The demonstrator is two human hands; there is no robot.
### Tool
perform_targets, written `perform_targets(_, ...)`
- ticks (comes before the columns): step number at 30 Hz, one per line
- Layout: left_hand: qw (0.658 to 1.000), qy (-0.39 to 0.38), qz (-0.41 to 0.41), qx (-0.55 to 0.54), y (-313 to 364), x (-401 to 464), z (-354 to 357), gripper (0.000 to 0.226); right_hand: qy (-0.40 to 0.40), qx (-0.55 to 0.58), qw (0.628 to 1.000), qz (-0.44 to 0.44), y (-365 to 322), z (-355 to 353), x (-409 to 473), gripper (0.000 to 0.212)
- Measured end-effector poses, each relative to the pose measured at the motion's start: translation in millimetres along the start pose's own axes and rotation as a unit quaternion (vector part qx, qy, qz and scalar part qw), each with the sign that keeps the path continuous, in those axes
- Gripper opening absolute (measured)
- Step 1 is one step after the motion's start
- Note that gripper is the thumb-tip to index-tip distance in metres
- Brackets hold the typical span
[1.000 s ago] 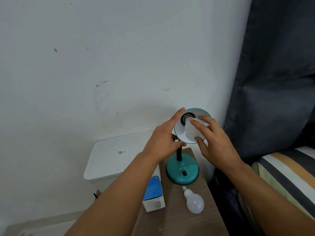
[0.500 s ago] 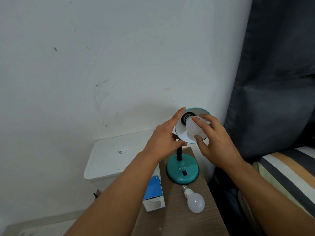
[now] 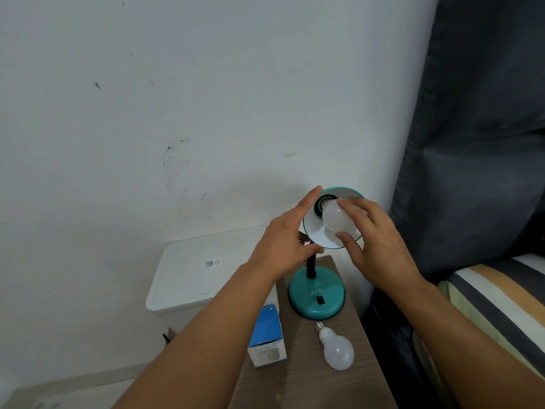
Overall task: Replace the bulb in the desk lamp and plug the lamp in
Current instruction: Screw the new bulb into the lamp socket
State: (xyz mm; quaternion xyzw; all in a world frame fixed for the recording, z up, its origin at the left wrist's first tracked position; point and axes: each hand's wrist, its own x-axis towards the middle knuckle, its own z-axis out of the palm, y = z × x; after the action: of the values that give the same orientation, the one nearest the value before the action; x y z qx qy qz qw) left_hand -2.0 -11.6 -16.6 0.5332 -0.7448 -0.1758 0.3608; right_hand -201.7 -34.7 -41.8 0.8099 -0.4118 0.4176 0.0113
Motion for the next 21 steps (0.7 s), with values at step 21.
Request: perform_targets(21,1.000,0.002,0.002,-0.002,-1.4,-0.2,0.3,0.103,0.024,-0.098,0.994,0.051,-8.4,1.3,5.0,0.066)
